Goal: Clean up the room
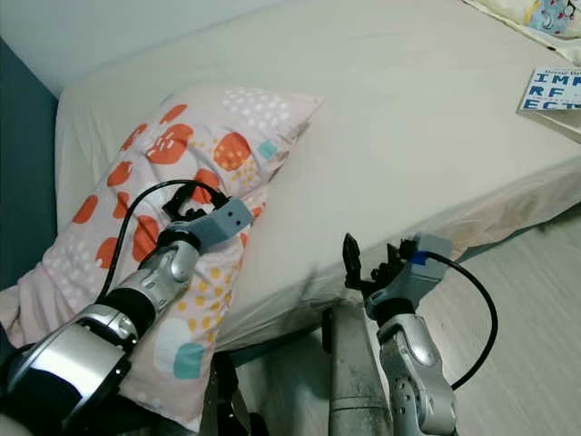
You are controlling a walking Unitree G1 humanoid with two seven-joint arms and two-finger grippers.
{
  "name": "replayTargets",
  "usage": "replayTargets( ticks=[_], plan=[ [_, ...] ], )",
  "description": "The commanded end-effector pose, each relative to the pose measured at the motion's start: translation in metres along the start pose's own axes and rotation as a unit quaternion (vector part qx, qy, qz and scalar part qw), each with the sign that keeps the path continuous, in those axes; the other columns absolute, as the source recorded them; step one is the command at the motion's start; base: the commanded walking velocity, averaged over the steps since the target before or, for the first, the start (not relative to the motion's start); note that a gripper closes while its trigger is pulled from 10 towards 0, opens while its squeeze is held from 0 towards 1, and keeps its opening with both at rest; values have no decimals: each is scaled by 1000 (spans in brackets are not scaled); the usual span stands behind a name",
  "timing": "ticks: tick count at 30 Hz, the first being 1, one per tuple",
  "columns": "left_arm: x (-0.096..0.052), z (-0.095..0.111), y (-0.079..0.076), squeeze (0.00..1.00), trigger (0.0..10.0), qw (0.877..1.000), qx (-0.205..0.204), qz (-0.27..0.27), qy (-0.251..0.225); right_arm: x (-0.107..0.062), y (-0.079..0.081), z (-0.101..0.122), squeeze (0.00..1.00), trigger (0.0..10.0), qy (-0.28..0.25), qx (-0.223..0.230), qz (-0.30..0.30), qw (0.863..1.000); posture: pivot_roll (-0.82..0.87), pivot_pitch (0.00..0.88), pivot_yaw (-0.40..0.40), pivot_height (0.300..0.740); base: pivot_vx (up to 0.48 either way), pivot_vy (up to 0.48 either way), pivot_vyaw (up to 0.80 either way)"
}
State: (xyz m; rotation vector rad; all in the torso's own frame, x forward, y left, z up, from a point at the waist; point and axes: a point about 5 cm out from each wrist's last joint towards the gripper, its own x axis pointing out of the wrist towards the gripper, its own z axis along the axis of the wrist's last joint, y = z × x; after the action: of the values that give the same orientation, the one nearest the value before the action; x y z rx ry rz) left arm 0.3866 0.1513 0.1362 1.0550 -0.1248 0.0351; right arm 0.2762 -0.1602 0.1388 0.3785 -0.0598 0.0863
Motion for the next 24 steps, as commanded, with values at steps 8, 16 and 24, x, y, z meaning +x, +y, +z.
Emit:
replayTargets(
  ticks=[8, 16, 24],
  plan=[
    [-15, -37, -7, 0, 0, 995, 69, -23, 67, 3, -1, -2, 0, 10000, 7, 12, -1, 1000, -231, 384, 123, 580, 0, 0, 0],
    [-14, -37, -7, 0, 0, 993, 87, -23, 82, 4, -5, 1, 0, 10000, 0, 11, -3, 1000, -234, 375, 125, 580, 0, 0, 0],
    [-14, -61, 8, 0, 0, 947, -181, 27, 263, 8, -5, 6, 0, 10000, -10, 12, -5, 1000, -232, 359, 130, 580, 0, 0, 0]
  ],
)
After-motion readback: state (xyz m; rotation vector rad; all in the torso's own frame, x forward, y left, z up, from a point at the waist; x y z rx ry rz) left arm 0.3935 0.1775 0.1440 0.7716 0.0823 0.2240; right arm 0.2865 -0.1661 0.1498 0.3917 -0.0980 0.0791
